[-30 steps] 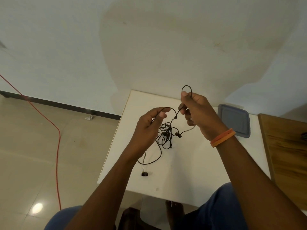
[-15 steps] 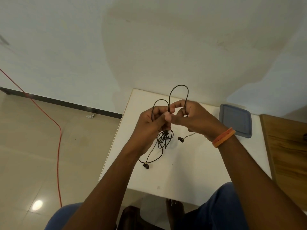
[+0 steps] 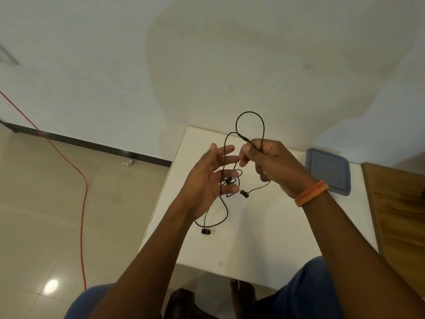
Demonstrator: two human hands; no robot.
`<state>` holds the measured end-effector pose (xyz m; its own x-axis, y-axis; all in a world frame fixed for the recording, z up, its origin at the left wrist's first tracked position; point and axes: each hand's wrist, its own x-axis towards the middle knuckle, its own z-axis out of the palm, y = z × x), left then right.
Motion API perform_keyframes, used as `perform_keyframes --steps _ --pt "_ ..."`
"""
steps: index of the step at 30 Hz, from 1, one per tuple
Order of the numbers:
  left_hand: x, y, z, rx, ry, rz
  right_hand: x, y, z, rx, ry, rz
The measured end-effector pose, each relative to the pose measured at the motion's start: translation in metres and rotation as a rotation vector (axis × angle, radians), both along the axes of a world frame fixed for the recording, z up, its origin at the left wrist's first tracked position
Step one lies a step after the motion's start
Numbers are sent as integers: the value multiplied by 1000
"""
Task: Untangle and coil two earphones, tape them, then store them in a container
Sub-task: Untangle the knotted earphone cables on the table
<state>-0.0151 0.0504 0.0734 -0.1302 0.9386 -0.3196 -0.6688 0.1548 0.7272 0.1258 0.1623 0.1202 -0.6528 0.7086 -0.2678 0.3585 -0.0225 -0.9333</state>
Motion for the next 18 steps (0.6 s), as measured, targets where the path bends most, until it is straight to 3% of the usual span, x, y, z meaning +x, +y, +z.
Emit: perform_keyframes --steps 2,4,12,15,18 --pt "1 2 -5 -40 -234 10 -1 0 1 10 53 -36" --pt "3 2 -12 -109 -289 45 0 2 1 7 117 -70" --pt "7 3 -20 -53 231 -38 12 9 5 127 161 418" --pt "7 1 -20 -45 451 -4 19 15 6 190 -29 491" --pt "6 1 -22 -78 562 85 28 19 6 218 -338 554"
